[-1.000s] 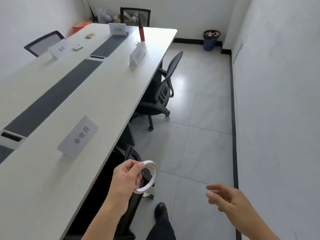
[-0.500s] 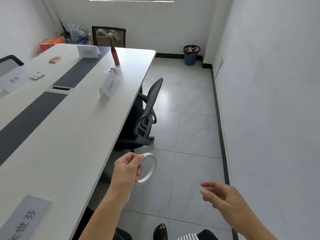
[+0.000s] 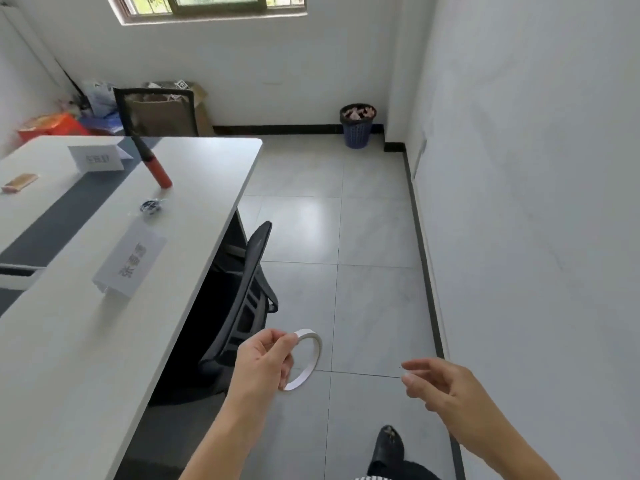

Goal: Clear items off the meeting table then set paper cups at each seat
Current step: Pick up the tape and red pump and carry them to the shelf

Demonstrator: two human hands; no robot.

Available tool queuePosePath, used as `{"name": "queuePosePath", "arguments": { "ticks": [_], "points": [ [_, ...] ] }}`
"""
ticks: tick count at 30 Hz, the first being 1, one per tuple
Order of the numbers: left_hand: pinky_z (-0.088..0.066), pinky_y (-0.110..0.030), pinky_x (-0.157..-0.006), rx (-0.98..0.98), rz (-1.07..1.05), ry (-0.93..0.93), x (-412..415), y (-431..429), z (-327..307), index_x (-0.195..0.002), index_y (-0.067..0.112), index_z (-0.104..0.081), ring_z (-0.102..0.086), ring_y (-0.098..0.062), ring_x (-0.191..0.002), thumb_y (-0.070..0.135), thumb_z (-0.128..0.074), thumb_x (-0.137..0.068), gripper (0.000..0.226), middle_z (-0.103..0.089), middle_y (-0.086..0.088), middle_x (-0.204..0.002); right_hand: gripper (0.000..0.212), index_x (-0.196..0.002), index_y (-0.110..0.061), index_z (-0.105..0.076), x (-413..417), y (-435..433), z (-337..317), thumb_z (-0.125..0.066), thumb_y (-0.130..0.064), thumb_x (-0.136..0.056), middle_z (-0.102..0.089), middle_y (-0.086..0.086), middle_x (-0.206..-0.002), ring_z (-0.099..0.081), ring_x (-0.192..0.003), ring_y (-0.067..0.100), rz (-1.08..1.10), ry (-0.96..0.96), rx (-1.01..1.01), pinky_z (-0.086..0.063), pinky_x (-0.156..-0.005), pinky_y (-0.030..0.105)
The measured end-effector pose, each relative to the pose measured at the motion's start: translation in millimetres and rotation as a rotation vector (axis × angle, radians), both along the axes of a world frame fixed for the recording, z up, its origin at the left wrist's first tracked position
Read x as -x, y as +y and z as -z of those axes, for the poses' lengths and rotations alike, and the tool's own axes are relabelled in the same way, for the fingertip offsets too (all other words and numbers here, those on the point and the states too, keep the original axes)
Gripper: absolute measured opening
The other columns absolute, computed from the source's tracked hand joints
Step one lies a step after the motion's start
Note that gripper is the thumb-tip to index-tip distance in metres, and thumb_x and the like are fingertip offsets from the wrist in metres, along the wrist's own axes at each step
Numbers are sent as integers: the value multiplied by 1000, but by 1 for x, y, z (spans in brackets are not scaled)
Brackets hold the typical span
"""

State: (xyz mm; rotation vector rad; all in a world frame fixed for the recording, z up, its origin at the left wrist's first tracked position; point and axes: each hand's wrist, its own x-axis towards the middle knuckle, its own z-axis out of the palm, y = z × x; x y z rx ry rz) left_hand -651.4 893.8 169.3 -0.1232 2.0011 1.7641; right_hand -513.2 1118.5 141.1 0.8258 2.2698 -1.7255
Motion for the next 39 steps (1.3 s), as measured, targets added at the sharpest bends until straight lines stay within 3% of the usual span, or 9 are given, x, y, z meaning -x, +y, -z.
{"name": "queuePosePath", "arguments": {
  "ticks": [5, 12, 26, 34, 39],
  "points": [
    [-27, -29, -48, -24, -74, 82, 87, 67, -20, -82, -8, -58, -31, -14, -43, 14, -61, -89, 23, -40, -2, -48, 13, -100, -28, -70, 105, 89, -20, -69, -28, -87, -75, -3, -93, -72, -80, 4, -66, 15, -21, -48, -71, 19],
    [-30, -28, -46, 12, -247, 70, 216, 99, -2, -78, -3, -61, -33, -12, -39, 11, -58, -90, 20, -44, 1, -45, 13, -100, -27, -70, 254, 158, -10, -68, -28, -87, -75, -4, -92, -71, -80, 3, -132, 13, -25, -48, -70, 17],
    [-30, -28, -49, -14, -270, 153, 535, 195, -29, -77, -2, -60, -33, -15, -42, 12, -60, -89, 19, -42, -1, -45, 14, -101, -33, -68, 575, 237, -24, -67, -33, -87, -75, -6, -93, -70, -83, 0, -236, 41, -39, -50, -69, 15],
    [-29, -29, -52, 55, -628, 79, 646, 201, -1, -76, -2, -59, -33, -16, -41, 13, -59, -89, 19, -40, -7, -48, 11, -98, -24, -71, 781, 277, 3, -70, -22, -87, -77, -2, -89, -72, -75, 3, -520, 2, -26, -50, -61, 13],
    [-33, -27, -53, 61, -799, 83, 696, 224, -10, -81, -4, -58, -36, -15, -43, 14, -60, -90, 20, -42, -6, -48, 11, -97, -24, -72, 913, 283, -7, -70, -23, -87, -78, -3, -85, -72, -76, 4, -738, 17, -29, -49, -67, 21]
  ]
}}
